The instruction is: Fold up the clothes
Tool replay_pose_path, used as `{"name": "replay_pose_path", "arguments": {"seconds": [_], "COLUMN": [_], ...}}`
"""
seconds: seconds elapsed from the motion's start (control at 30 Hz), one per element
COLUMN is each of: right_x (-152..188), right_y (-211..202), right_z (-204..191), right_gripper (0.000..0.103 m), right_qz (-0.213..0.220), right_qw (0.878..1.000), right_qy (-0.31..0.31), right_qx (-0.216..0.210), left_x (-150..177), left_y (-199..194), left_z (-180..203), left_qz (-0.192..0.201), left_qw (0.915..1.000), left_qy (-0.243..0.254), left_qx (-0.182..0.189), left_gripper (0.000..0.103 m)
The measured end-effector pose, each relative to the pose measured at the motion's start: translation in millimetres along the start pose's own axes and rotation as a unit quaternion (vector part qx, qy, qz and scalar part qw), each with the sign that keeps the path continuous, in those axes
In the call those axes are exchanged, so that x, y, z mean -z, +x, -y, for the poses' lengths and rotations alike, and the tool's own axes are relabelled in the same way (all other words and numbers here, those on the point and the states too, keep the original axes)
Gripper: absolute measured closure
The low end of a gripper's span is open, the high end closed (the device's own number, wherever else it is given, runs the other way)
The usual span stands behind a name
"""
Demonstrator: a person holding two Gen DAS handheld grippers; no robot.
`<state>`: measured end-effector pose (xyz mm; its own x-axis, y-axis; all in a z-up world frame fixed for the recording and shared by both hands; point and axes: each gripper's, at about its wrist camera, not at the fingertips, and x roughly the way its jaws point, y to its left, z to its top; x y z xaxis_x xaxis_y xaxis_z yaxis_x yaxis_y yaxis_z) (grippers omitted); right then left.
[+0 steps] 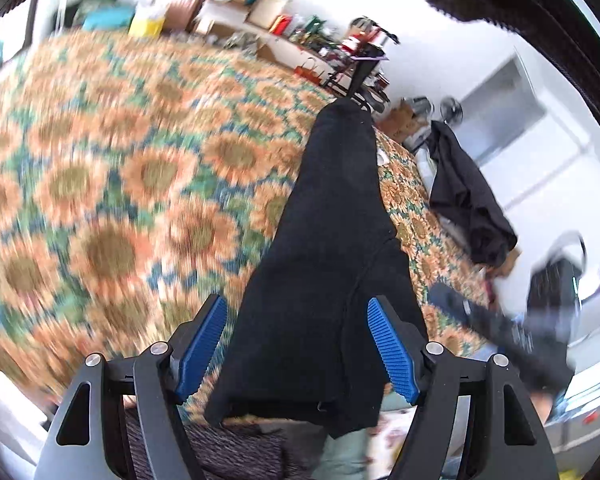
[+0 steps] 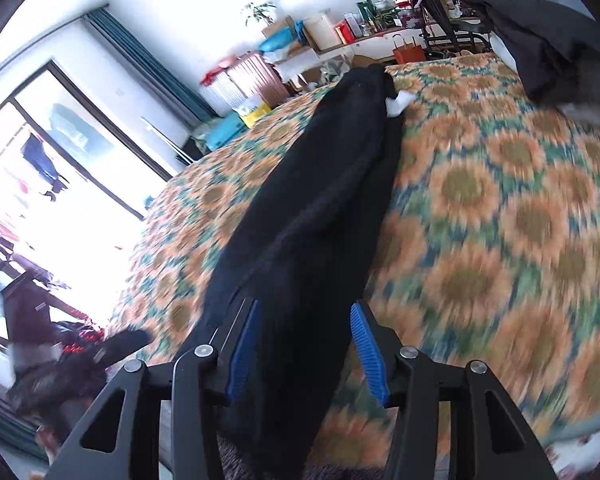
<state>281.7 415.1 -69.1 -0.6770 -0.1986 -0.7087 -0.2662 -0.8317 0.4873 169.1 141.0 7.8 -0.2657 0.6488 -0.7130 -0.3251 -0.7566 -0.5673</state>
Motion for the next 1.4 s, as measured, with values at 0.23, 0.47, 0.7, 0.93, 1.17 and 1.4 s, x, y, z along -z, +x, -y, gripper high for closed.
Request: {"name": "replay_pose_path", "arguments": {"seconds": [0.23, 0.47, 0.7, 0.93, 1.17, 1.4], "right_x": [37, 68, 84, 84, 77, 21], "right_y": [4, 31, 40, 30, 8, 5], "right_z": [-11, 9, 6, 17, 33, 58], "right_gripper": [0.051, 0.067, 0.075, 0.059, 0.052, 0.046], "right_qz": [0.003, -0.028, -0.044, -0.046, -0.028, -0.016], "right_qw": [1.0, 0.998, 0.999, 0.997, 0.996, 0.997], "right_qy": [0.008, 0.046, 0.029, 0.068, 0.087, 0.07], "right_qx": [0.022, 0.014, 0.011, -0.011, -0.021, 0.025], "left_x": [21, 31, 32, 28, 18, -17], "left_y": [22, 41, 39, 42, 26, 5], "left_z": [-12, -9, -8, -15, -20, 14], "left_qz": [-0.021, -0.036, -0.03, -0.038, -0.038, 0.001], "left_qw": [0.9991, 0.9976, 0.9976, 0.9979, 0.9991, 0.9973], "left_qy": [-0.029, -0.008, 0.01, 0.012, -0.016, 0.049], "left_qx": [-0.021, -0.058, -0.061, -0.051, -0.008, -0.055], "left_gripper": [0.029, 0.029, 0.029, 0.029, 0.029, 0.029]}}
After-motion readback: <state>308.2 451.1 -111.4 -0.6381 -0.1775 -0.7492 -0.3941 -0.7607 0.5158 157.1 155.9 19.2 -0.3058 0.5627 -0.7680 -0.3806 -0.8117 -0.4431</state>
